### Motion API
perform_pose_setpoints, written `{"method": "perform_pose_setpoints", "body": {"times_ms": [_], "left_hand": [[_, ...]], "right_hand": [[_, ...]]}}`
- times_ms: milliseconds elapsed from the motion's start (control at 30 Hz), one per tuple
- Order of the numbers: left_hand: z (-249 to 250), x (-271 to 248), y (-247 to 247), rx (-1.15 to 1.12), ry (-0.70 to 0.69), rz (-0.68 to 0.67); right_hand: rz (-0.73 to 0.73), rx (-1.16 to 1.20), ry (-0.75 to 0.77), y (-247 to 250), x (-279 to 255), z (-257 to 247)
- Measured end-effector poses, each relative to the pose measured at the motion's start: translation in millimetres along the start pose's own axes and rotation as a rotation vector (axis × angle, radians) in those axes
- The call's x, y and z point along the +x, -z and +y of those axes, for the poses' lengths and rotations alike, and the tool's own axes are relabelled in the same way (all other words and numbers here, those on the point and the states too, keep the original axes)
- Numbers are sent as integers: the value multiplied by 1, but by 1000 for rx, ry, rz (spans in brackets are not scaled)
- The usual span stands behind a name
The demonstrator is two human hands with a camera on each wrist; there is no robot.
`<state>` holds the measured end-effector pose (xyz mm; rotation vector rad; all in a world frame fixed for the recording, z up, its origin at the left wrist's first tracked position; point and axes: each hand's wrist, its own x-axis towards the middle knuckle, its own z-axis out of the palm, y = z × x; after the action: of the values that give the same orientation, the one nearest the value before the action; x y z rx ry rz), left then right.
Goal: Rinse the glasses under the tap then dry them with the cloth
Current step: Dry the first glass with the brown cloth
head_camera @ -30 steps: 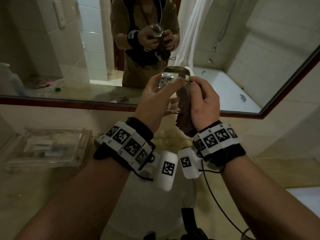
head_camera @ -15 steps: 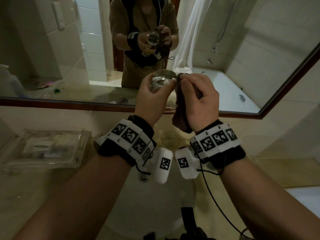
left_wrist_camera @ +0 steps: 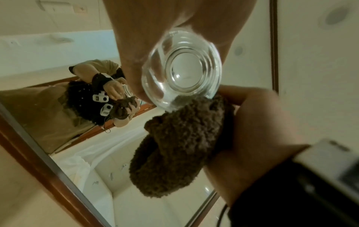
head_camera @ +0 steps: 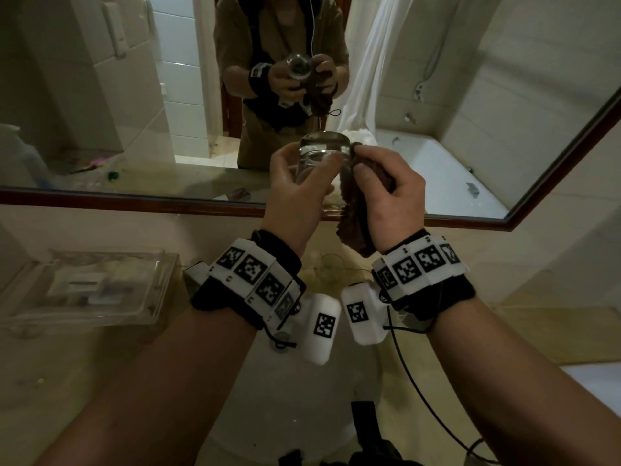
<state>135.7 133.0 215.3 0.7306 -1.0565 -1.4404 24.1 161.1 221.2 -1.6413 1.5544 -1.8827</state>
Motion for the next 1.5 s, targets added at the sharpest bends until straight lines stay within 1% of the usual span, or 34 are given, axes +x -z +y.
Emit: {"method": "perform_pose_setpoints", "body": {"times_ms": [67,167,233,300,367,433,500,567,633,700,800,833,900,1033,1100,1167,1233,1267,1367,1433,1500], "left_hand": [[1,1,1,11,-21,6],[3,-1,-3,-24,-11,-38],[5,-2,-5,-103,27,-68],[3,-2,-5,-139,45,-82],[0,-1,-2,-68,18,-74],[-2,0,-1,16,-23,-79],[-2,0,-1,58,-27,-102],[-1,1,-1,67,-10,-133],[-2,0,0,19,19,-147],[-1,0,1,-52,62,-144],[-1,-1,1,-151,105,-127],[-1,-2,0,-154,105,-114],[-2,-1,1,-119,81,-87],[-1,-4,-1,-51,19,-65],[0,-6,-3,-91,30,-80],[0,-8,-4,-122,53,-112],[1,-7,-5,-79,54,-125],[2,-7,-4,-58,52,-135],[9,-4,-3,4,45,-221],[13,-4,-6,68,17,-222],[13,-5,-8,120,-23,-179]], "right_hand": [[-27,4,18,0,-2,-3],[61,-32,91,-3,-4,-3],[120,-21,73,-4,-3,-1],[135,-13,43,-4,-1,0],[146,-23,56,-2,1,0],[159,-48,103,-2,0,-1],[163,-79,141,-2,-1,0],[172,-82,147,-2,-3,0],[171,-89,155,-3,-3,-1],[159,-80,118,-3,-3,-1],[128,14,-47,-2,0,0],[125,23,-72,-1,1,1],[129,8,-60,-1,1,-2],[138,-54,64,0,-2,-7],[141,-52,34,0,-3,-4],[131,-22,-54,2,-2,-1],[126,-19,-91,4,0,0],[127,-26,-89,5,1,-1],[146,-56,-77,7,0,-3],[154,-68,-57,7,0,-6],[159,-61,-23,7,1,-11]]}}
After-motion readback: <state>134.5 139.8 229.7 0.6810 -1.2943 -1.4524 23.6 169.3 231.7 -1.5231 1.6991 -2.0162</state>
